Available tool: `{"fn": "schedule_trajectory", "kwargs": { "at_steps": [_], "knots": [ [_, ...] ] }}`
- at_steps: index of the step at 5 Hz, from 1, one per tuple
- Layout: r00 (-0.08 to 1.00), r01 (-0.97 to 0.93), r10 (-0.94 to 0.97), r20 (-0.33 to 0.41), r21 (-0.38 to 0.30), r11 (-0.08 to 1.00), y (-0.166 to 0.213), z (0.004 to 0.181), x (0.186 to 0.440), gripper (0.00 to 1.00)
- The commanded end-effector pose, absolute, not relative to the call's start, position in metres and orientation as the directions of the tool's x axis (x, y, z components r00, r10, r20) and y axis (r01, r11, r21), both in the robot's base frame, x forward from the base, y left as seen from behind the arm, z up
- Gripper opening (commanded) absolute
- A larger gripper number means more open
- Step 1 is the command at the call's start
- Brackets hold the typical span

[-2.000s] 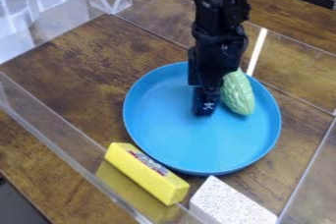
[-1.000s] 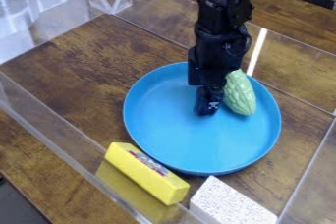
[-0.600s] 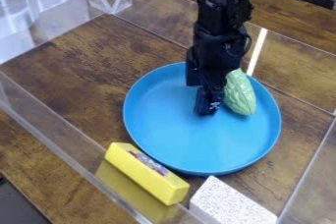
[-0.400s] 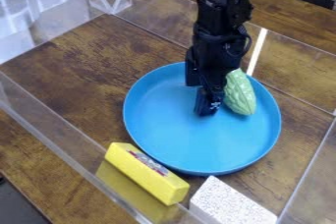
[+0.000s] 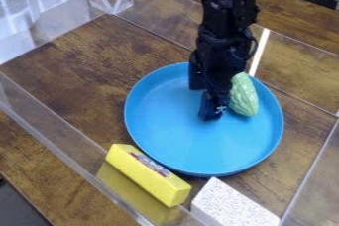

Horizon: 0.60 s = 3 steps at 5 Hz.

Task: Put the white object in the blue tray

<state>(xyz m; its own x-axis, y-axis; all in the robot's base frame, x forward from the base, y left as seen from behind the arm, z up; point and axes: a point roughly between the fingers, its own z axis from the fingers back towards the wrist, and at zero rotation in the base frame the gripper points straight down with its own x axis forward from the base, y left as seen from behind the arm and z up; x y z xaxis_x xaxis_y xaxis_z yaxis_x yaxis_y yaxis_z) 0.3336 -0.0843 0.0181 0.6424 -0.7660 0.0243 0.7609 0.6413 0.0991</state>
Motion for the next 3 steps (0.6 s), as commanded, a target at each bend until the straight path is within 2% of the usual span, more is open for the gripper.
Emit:
{"fn": "schedule_trajectory", "kwargs": {
  "at_steps": [1, 3],
  "knots": [
    [0.621, 0.783, -0.784, -0.008, 0.069, 0.619, -0.0973, 0.0106, 0.3175, 1.0],
    [0.635, 0.772, -0.773, -0.011, 0.059, 0.633, -0.0981, 0.013, 0.3165, 1.0]
  ]
}}
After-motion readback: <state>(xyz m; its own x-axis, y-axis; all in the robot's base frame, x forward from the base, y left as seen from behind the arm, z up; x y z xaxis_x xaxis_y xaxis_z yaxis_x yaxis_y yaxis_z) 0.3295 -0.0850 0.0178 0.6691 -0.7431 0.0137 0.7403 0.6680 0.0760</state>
